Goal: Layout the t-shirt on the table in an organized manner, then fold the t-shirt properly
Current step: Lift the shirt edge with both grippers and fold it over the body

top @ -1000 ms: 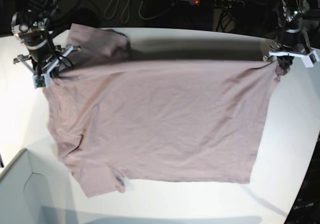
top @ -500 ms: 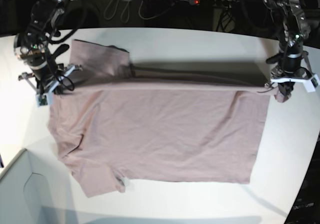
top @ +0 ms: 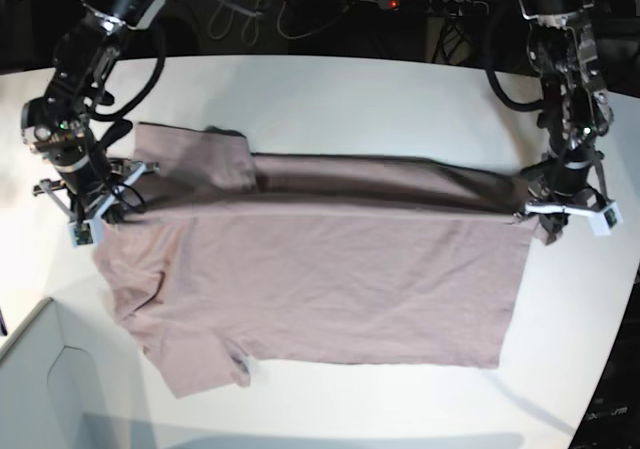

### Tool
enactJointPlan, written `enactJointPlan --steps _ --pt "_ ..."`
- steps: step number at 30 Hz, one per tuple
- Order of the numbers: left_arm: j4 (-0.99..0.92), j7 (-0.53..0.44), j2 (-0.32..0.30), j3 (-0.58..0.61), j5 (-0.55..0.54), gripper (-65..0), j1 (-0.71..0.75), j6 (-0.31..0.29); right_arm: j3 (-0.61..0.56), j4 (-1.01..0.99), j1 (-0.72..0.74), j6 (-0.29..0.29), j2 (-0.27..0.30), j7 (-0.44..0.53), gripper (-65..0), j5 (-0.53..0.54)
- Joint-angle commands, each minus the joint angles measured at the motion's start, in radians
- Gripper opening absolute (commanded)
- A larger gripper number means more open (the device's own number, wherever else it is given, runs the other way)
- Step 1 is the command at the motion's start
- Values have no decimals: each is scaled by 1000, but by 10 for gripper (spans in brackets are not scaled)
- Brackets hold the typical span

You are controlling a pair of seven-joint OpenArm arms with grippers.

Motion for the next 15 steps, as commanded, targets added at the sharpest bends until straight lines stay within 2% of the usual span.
enactJointPlan --steps 1,9,11,14,15 --pt "-4 -28 -16 -2 -3 -649 -23 -1 1 3 25 -4 8 19 -650 7" --pt "-136 -28 -43 18 -3 -638 -106 -1 3 -91 94 -4 22 19 -650 7" --pt "-155 -28 -57 19 -4 -580 -115 -1 5 -96 100 -4 25 19 -650 7" --pt "-156 -27 -56 21 -3 -425 -115 -1 -3 -99 101 -4 40 19 -650 7" --pt "-155 -28 -56 21 -4 -395 -115 -1 -11 -99 101 -4 40 19 -640 7"
